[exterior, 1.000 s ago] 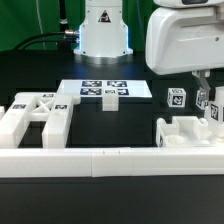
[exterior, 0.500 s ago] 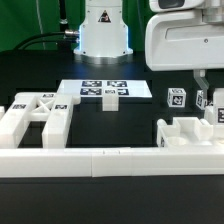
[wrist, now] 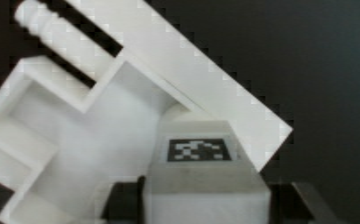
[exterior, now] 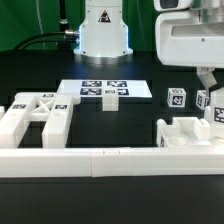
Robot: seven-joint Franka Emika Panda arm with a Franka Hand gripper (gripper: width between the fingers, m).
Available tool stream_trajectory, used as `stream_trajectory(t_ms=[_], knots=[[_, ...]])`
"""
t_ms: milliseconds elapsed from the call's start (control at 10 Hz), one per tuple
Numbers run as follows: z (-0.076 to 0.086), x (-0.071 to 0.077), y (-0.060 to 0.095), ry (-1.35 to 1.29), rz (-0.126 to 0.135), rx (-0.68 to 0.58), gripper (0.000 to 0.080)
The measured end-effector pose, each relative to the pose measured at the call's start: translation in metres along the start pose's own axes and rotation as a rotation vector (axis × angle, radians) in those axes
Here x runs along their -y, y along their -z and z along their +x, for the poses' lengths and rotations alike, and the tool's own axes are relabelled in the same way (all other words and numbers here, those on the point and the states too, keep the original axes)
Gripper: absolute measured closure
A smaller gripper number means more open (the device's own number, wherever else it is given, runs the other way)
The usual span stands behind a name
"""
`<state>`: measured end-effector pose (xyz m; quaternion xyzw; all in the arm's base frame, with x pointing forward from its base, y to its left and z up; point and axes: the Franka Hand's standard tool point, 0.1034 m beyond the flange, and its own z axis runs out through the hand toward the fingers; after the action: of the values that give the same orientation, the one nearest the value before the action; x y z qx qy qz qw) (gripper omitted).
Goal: Assemble chair
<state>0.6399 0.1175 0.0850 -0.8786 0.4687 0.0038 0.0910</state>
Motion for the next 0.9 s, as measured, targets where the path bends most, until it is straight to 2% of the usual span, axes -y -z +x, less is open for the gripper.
stream_trajectory(t_ms=[100, 400, 500, 700, 800, 900], knots=[[0.0007, 0.0002, -0.0003, -0.122, 0.027, 0.004, 0.0514], [0.001, 0.0022, -0.001, -0.451, 0.065, 0.035, 0.0514], [0.0014, 0.0027, -0.0008, -0.543, 0.071, 0.045, 0.0514], [0.0013, 0.0027, -0.0009, -0.519, 0.071, 0.044, 0.0514], [0.0013, 0.0026, -0.001, -0.489, 0.071, 0.043, 0.0446], [0.0014, 0.003, -0.0007, -0.46, 0.073, 0.041, 0.0278]])
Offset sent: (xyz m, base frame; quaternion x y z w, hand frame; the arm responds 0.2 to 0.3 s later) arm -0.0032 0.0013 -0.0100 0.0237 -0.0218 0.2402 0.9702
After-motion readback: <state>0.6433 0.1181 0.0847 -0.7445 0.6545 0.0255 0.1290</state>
